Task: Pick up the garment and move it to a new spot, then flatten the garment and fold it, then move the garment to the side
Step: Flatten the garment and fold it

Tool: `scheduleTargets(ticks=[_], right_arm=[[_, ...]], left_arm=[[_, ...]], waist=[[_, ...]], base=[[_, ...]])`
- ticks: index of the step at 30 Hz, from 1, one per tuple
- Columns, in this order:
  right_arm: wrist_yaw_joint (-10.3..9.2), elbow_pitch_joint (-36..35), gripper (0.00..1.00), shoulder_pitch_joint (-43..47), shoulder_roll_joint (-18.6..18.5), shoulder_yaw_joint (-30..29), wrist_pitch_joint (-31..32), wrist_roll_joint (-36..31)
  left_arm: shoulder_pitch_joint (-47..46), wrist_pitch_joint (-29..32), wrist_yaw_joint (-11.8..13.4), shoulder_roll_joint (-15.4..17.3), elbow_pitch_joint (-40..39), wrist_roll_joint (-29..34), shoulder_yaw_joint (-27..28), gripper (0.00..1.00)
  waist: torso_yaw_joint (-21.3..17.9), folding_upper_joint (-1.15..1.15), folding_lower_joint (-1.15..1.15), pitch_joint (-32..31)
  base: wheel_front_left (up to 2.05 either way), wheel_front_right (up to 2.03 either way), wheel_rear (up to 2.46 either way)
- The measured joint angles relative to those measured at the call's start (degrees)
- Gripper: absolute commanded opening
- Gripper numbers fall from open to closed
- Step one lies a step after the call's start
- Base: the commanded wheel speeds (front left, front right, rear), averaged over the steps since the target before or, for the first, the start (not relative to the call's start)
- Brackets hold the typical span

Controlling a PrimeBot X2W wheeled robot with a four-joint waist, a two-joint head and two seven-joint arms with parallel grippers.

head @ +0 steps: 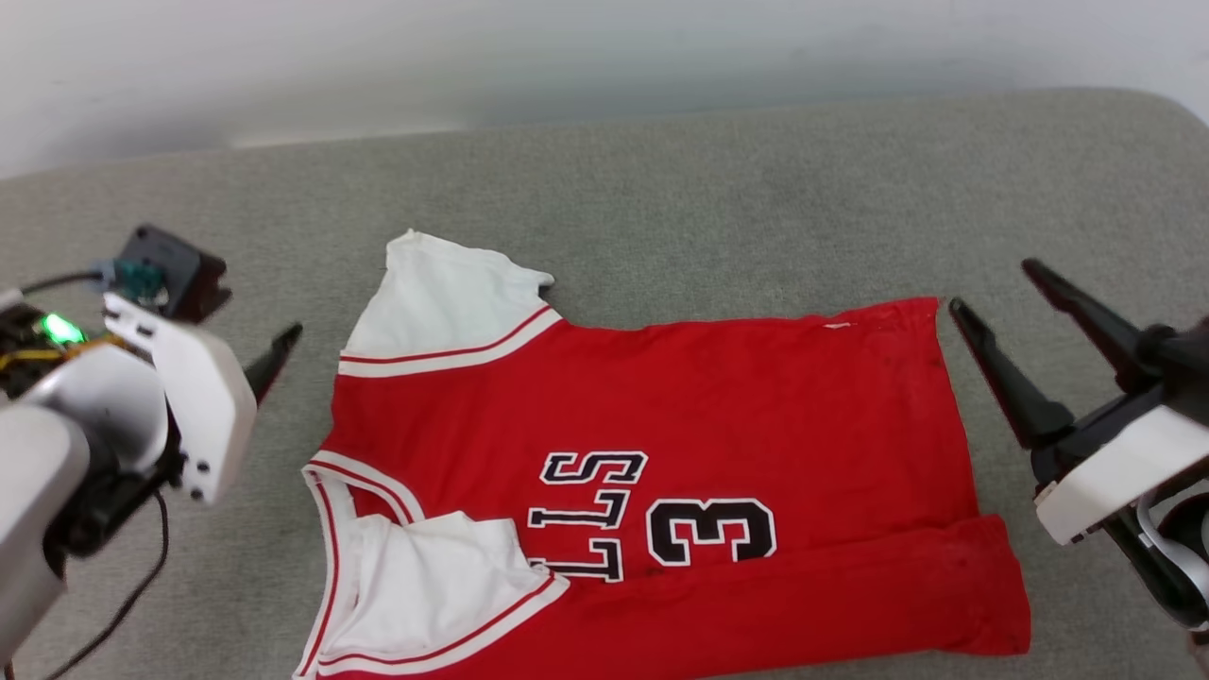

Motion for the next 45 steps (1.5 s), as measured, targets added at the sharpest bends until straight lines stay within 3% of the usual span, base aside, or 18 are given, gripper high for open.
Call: scheduleTargets(ticks=[5,11,14,26,35,36,37,38,45], right_arm=[[0.01,-5.8,1.00,6.2,9.2,-11.5,-8.4,-8.8],[0.01,-9.2,1.00,9.5,13.0,-14.6,-10.1,-11.7],[0.01,-10.5,1.00,9.7,14.2,-14.7,-10.3,-13.3],[0.01,-11.3,1.00,5.8,14.5,-13.0,-10.9,-14.0],[0.01,-9.4,1.00,3.4,13.7,-11.4,-11.0,-13.6],[0.01,-9.2,1.00,3.4,13.6,-11.2,-11.0,-13.4],[0.01,-9.0,1.00,3.3,13.6,-11.2,-11.0,-13.2],[0.01,-8.7,1.00,3.2,13.4,-11.3,-10.9,-12.9],[0.01,-8.8,1.00,-1.1,10.4,-11.8,-9.0,-12.9]], left_arm=[[-8.9,1.2,-1.0,-3.4,6.4,0.2,2.1,1.00],[-16.2,6.5,-3.1,-5.7,10.9,-2.4,3.2,1.00],[-21.7,15.0,-4.8,-6.9,14.1,-5.7,3.0,1.00],[-33.9,35.8,-7.6,-7.2,18.0,-8.3,-1.0,1.00],[-36.8,39.9,-8.6,-7.2,19.3,-7.2,-4.3,1.00],[-36.8,39.8,-8.6,-7.4,19.5,-7.5,-4.5,0.95],[-36.8,39.5,-8.6,-7.5,19.6,-7.7,-4.7,0.14],[-36.8,39.3,-8.6,-7.5,19.8,-7.7,-5.1,0.00],[-35.3,35.3,-8.9,-7.9,20.3,-9.1,-6.8,0.00]], waist=[[-1.6,0.00,0.00,4.5],[-2.8,0.00,0.00,8.6],[-4.0,0.00,0.00,12.1],[-7.2,0.00,0.01,21.9],[-8.9,0.00,0.00,25.5],[-8.8,0.00,0.00,25.5],[-8.8,0.00,0.00,25.4],[-8.7,0.00,0.00,25.2],[-8.0,0.00,0.00,22.2]], base=[[0.00,0.00,0.00],[0.00,0.00,0.00],[0.00,0.00,0.00],[0.00,0.00,0.00],[0.00,0.00,0.00],[0.00,0.00,0.00],[0.00,0.00,0.00],[0.00,0.00,0.00],[0.00,0.00,0.00]])
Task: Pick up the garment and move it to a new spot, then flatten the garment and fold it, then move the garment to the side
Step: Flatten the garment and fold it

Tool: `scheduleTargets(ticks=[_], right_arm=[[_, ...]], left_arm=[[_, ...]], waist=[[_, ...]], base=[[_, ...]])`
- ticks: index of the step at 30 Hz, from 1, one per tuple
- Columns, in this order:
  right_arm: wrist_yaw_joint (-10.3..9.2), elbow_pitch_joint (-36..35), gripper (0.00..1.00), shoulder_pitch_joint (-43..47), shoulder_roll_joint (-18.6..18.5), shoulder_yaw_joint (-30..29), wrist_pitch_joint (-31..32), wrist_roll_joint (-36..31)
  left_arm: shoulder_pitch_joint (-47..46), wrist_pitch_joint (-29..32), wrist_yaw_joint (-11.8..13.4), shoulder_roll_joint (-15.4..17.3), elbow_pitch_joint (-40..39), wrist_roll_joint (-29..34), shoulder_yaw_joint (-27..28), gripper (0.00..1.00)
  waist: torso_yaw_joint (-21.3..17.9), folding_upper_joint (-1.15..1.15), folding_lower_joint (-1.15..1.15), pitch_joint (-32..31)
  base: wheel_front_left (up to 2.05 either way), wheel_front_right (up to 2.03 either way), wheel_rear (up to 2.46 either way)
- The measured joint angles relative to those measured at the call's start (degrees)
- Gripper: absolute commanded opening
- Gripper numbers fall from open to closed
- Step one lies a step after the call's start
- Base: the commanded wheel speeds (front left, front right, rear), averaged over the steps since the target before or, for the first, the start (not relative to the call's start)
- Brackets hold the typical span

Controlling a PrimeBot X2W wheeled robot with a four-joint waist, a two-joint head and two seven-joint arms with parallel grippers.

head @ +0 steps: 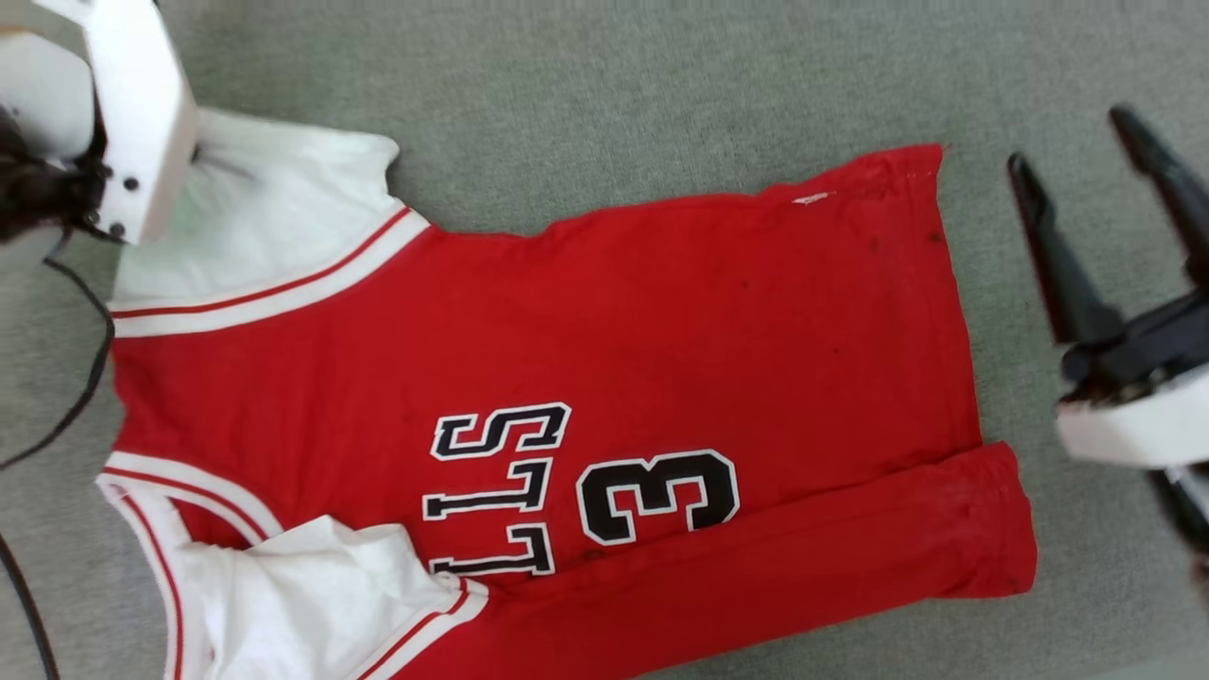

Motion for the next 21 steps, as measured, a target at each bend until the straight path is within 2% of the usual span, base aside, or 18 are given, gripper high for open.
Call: scheduleTargets(ticks=[4,8,15,21], right_arm=[[0.00,-1.0,1.00,-5.1,-4.2,1.3,3.9,-0.9],[0.00,-0.4,1.00,-10.7,-9.5,5.3,13.7,0.7],[0.00,2.3,1.00,-19.6,-20.1,17.7,38.3,13.3],[0.00,6.4,1.00,-27.8,-24.5,26.6,54.8,23.6]], left_arm=[[0.1,-2.4,0.0,0.3,-2.2,0.3,-2.5,0.00],[0.5,-4.8,-0.1,0.1,-4.4,-0.2,-4.6,0.00],[0.7,-7.6,-0.1,-1.1,-8.0,-1.0,-8.1,0.00],[-0.3,-10.4,-0.1,-2.3,-9.0,-1.2,-9.4,0.00]], waist=[[0.9,0.00,0.00,-2.5],[2.4,0.00,-0.01,-4.8],[6.1,0.00,-0.01,-7.2],[8.7,0.00,-0.01,-6.9]], base=[[0.00,0.00,0.00],[0.00,0.00,0.00],[0.00,0.00,0.00],[0.00,0.00,0.00]])
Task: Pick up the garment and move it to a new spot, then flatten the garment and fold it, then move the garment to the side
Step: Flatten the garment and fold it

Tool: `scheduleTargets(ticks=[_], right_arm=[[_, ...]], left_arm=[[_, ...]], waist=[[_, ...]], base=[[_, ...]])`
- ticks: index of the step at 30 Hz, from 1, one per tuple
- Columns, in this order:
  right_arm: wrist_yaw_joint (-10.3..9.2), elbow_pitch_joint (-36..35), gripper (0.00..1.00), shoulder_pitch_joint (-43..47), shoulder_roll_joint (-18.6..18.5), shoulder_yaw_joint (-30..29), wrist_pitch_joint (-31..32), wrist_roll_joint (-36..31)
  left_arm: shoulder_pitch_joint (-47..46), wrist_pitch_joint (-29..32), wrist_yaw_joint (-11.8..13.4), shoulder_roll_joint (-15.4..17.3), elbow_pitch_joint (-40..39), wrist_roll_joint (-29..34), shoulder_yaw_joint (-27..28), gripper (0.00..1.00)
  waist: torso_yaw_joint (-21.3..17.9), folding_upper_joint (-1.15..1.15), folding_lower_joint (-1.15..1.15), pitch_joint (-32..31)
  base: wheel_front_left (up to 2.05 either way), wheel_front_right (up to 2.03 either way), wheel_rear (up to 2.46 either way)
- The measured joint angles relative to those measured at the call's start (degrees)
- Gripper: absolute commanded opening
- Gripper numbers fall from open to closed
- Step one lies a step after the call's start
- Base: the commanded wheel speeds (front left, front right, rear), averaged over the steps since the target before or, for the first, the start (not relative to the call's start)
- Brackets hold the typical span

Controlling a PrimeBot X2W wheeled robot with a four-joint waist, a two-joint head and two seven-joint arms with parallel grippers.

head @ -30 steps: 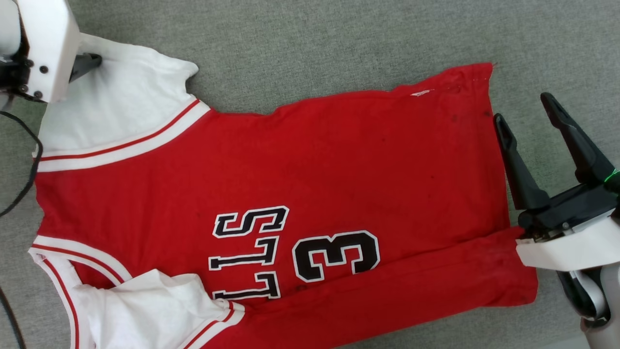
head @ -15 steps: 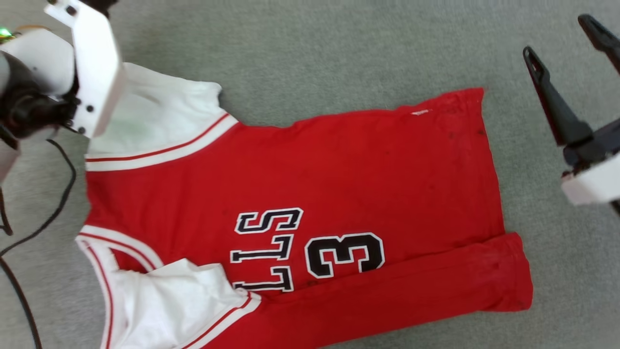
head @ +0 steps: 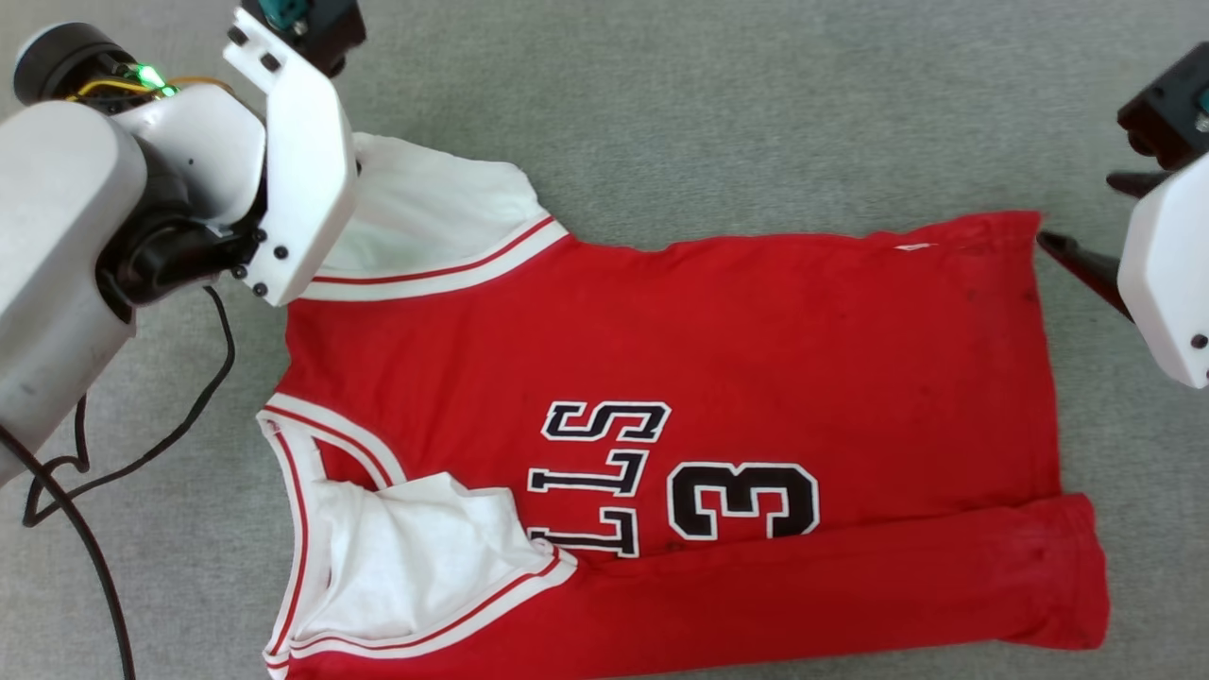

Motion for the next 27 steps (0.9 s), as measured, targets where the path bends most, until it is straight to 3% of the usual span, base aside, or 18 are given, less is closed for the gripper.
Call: scheduleTargets(ticks=[7,16,17,18,27], right_arm=[[0.00,8.1,1.00,-7.3,2.3,6.9,9.9,6.4],[-0.02,16.0,1.00,-9.2,4.0,13.8,6.2,7.3],[-0.02,16.4,0.85,-9.4,4.0,14.3,5.6,7.5],[-0.02,16.8,0.01,-9.6,4.0,14.8,4.6,7.9],[0.00,19.2,0.00,-9.0,4.8,17.2,-6.7,11.6]], left_arm=[[-1.6,-2.3,0.0,-0.7,-0.3,0.2,-1.7,0.00],[-2.7,-5.4,0.0,-1.6,0.1,0.1,-3.2,0.00],[-2.7,-5.7,0.0,-1.6,0.1,0.1,-3.6,0.00],[-2.7,-6.0,0.0,-1.6,0.1,0.1,-4.0,0.00],[-0.4,-11.5,0.0,-0.1,-0.3,-0.9,-4.6,0.00]], waist=[[2.2,0.00,0.00,2.0],[4.7,0.00,-0.01,4.3],[4.7,0.00,0.00,4.3],[4.7,0.00,0.00,4.2],[4.0,0.00,0.00,-0.5]], base=[[0.00,0.00,0.00],[0.00,0.00,0.00],[0.00,0.00,0.00],[0.00,0.00,0.00],[0.00,0.00,0.00]])
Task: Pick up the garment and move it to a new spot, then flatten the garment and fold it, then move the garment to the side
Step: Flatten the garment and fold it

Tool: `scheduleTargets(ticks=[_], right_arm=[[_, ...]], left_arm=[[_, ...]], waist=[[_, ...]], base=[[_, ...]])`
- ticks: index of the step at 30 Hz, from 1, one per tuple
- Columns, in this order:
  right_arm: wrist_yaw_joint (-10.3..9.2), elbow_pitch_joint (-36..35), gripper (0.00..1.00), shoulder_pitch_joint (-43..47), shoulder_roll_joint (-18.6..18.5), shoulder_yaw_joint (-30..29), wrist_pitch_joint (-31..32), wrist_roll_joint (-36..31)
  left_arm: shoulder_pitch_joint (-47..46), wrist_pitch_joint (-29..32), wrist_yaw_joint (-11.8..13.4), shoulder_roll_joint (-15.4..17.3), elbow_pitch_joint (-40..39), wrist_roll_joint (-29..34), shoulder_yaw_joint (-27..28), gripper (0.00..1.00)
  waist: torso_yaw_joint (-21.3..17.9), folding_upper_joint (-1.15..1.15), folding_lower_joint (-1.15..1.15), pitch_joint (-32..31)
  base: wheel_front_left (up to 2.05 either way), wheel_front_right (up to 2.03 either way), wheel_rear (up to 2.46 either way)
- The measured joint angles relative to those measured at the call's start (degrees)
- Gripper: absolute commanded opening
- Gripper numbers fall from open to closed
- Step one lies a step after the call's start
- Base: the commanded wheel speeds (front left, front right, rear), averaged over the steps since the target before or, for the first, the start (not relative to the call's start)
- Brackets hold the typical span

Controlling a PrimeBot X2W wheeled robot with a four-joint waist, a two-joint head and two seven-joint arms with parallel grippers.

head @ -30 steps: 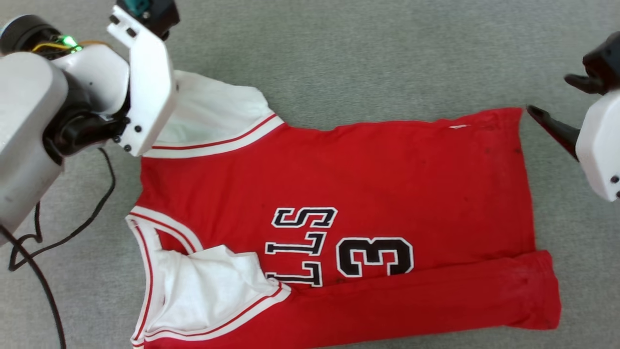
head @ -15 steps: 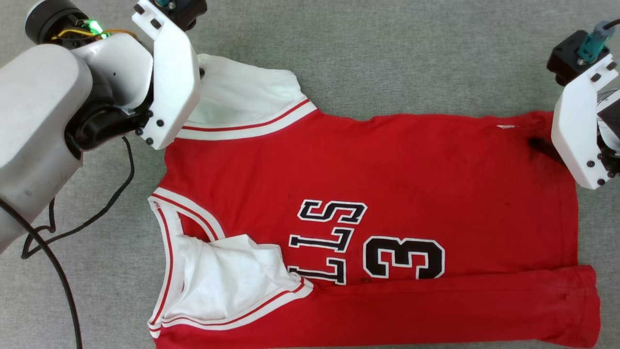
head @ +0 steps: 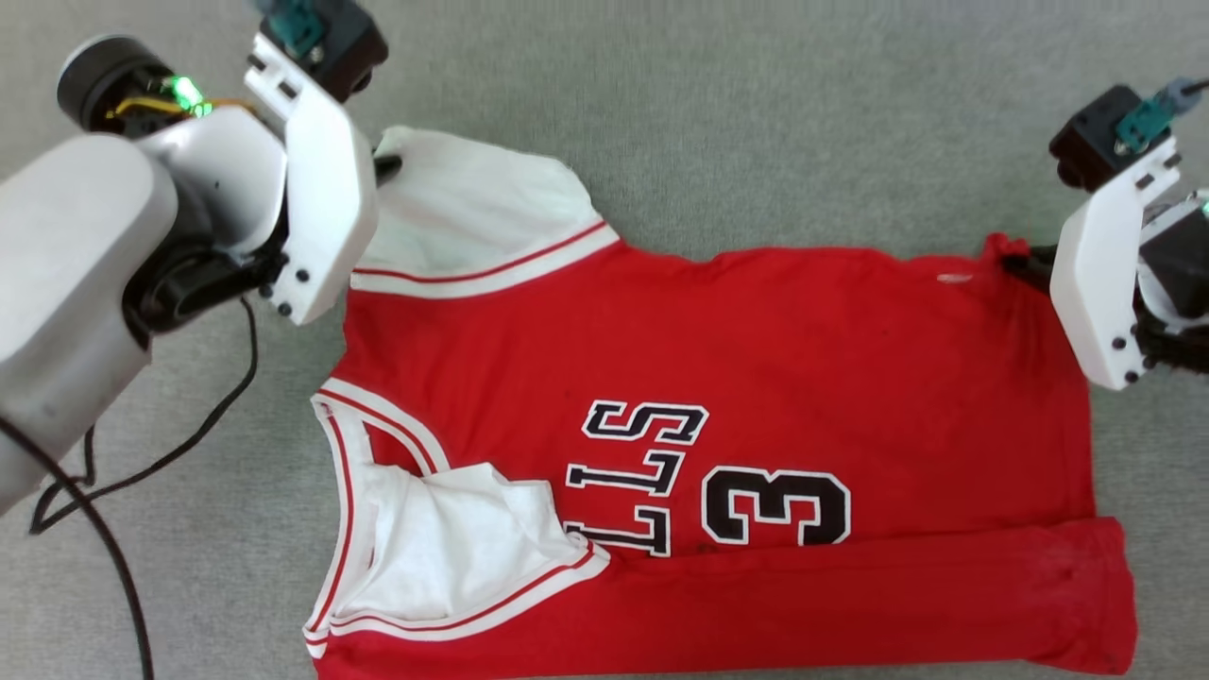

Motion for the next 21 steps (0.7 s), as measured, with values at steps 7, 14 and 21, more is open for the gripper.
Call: scheduleTargets(ticks=[7,14,21], right_arm=[[-0.01,-1.5,0.00,4.1,-1.9,2.1,-7.6,1.9],[0.00,-3.8,0.00,9.4,-4.7,3.8,-12.6,3.2],[0.00,-5.8,0.00,17.0,-6.6,4.0,-16.1,5.1]], left_arm=[[5.4,-3.4,0.8,4.2,-4.8,-0.9,-0.3,0.00],[13.2,-5.9,4.1,10.3,-12.4,-3.3,-0.8,0.00],[23.0,-9.3,8.1,14.9,-18.4,-6.6,-3.1,0.00]], waist=[[-0.4,0.00,0.00,-6.0],[-0.7,0.00,-0.01,-11.5],[-0.8,0.00,-0.01,-15.8]], base=[[0.00,0.00,0.00],[0.00,0.00,0.00],[0.00,0.00,0.00]])
